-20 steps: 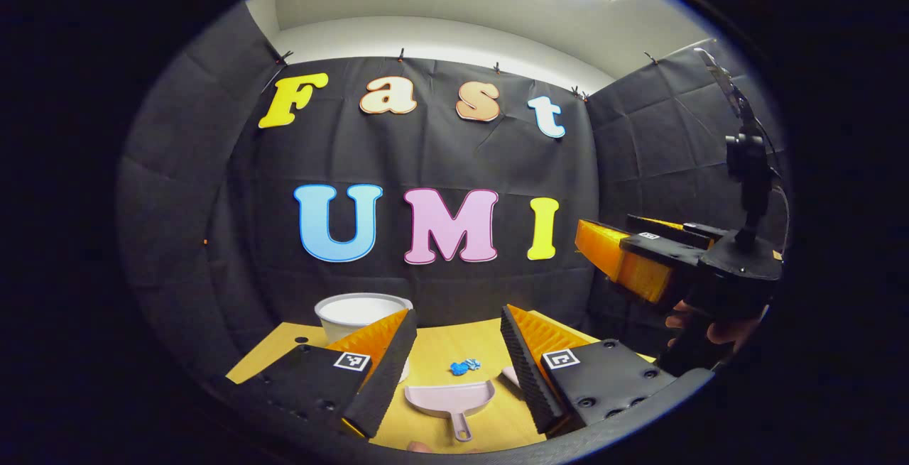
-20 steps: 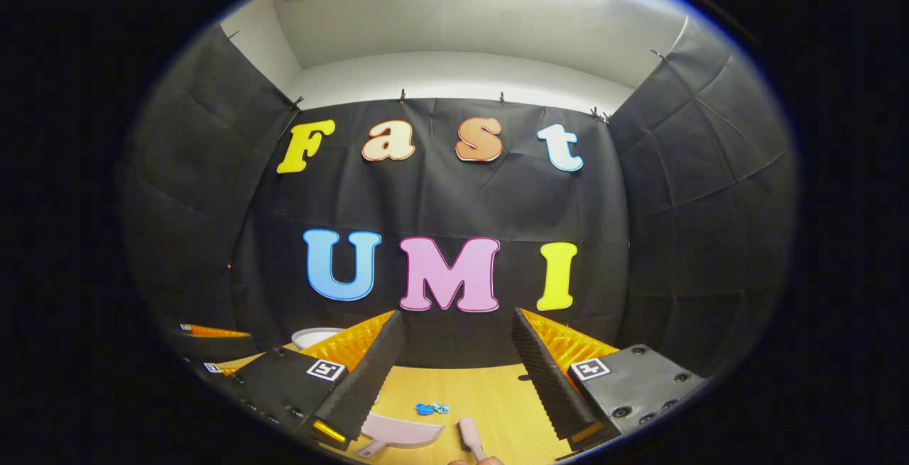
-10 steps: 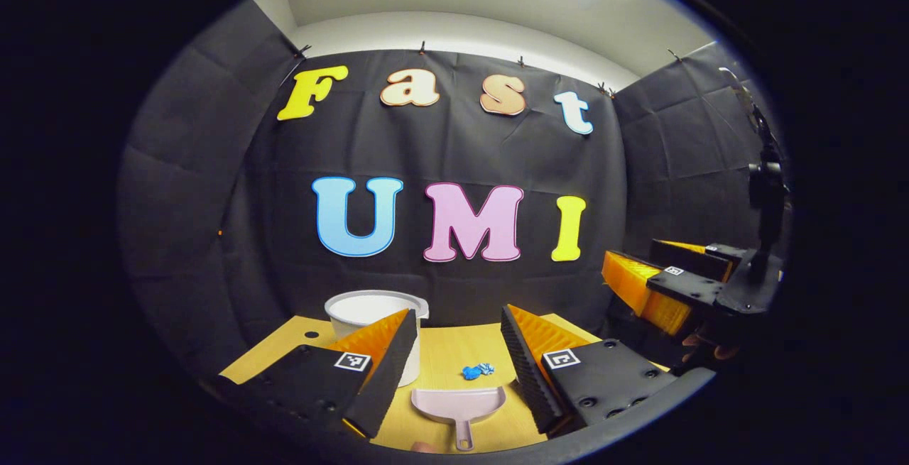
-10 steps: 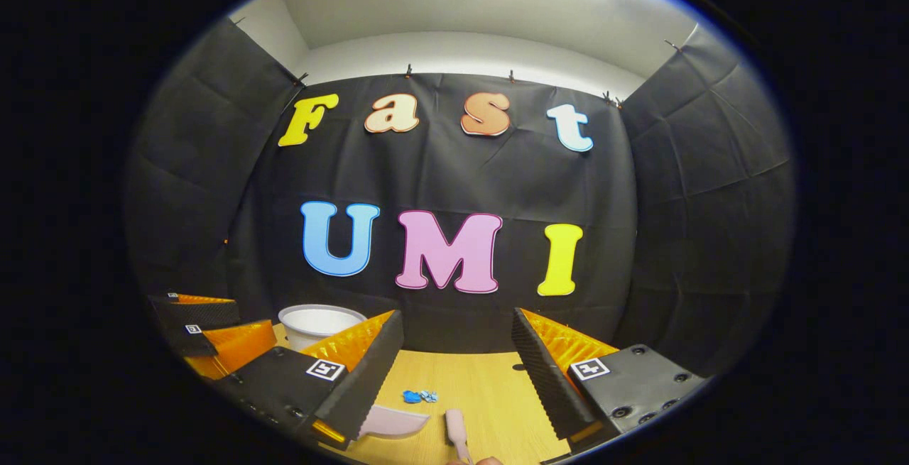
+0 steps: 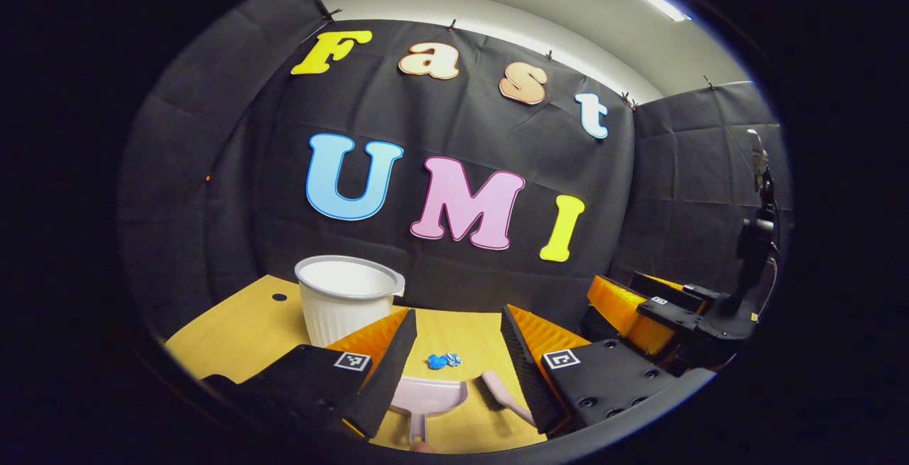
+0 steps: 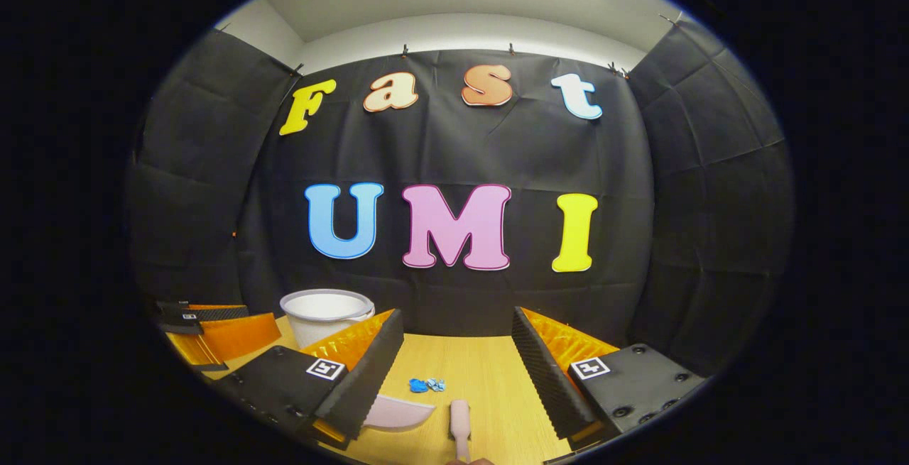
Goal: Pick up the small broom and dustpan from the desktop, sweep the trash into the dustpan with the broom, and then empty the trash into the garbage bin.
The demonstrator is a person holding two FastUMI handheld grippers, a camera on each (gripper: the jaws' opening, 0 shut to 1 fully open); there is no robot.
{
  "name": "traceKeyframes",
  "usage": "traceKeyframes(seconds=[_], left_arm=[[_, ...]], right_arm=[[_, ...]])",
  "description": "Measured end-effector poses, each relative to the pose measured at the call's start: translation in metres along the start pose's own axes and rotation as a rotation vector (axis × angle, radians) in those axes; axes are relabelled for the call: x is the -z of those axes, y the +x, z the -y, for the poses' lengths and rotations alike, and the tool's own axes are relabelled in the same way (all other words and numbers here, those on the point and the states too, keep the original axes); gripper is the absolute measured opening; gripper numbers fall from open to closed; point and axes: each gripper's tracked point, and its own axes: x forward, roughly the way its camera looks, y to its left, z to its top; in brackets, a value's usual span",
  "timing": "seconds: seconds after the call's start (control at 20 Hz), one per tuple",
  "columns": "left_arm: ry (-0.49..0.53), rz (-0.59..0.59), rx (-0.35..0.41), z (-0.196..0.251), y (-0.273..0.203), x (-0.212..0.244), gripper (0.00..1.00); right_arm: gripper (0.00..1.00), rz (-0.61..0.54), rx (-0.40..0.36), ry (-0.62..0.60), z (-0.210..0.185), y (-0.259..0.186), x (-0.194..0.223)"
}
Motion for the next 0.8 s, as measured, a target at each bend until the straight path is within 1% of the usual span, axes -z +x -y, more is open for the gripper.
traceKeyframes(seconds=[0.1, 0.2, 0.25, 0.3, 0.4, 0.45, 0.5, 0.55, 0.6, 0.65, 0.7, 0.75, 0.8], left_arm=[[0.037, -0.001, -0.024, -0.004, 0.002, -0.001, 0.71], [0.056, 0.001, -0.031, -0.004, 0.007, 0.001, 0.71], [0.054, -0.003, -0.034, -0.005, 0.009, 0.001, 0.71], [0.034, -0.016, -0.031, -0.003, 0.012, 0.005, 0.71], [-0.036, -0.049, -0.012, 0.001, 0.016, 0.011, 0.71], [-0.058, -0.057, -0.016, 0.000, 0.018, 0.013, 0.71], [-0.066, -0.067, -0.024, -0.001, 0.021, 0.017, 0.71], [-0.059, -0.082, -0.019, -0.002, 0.026, 0.024, 0.71], [-0.042, -0.115, 0.010, -0.001, 0.031, 0.042, 0.71], [-0.022, -0.167, 0.013, -0.005, 0.035, 0.065, 0.71], [-0.007, -0.238, -0.017, -0.015, 0.037, 0.091, 0.71], [-0.009, -0.326, -0.043, -0.024, 0.035, 0.116, 0.71], [-0.035, -0.403, -0.048, -0.024, 0.029, 0.135, 0.71]], right_arm=[[1.00, -0.029, -0.007, 0.018, 0.004, 0.002, 0.010], [0.99, -0.054, -0.012, 0.038, 0.007, 0.005, 0.017], [0.96, -0.053, -0.011, 0.038, 0.009, 0.007, 0.018], [0.99, -0.049, -0.012, 0.034, 0.011, 0.009, 0.017], [0.99, -0.044, -0.024, 0.019, 0.010, 0.014, 0.018], [0.96, -0.042, -0.031, 0.009, 0.011, 0.017, 0.020], [0.95, -0.040, -0.039, 0.001, 0.012, 0.020, 0.020], [0.99, -0.038, -0.045, -0.007, 0.013, 0.022, 0.022], [0.96, -0.041, -0.042, -0.020, 0.016, 0.026, 0.026], [0.99, -0.058, -0.032, -0.032, 0.022, 0.031, 0.035], [0.96, -0.074, -0.036, -0.032, 0.024, 0.034, 0.042], [0.96, -0.094, -0.045, -0.029, 0.024, 0.037, 0.050], [0.99, -0.106, -0.050, -0.032, 0.027, 0.040, 0.057]])
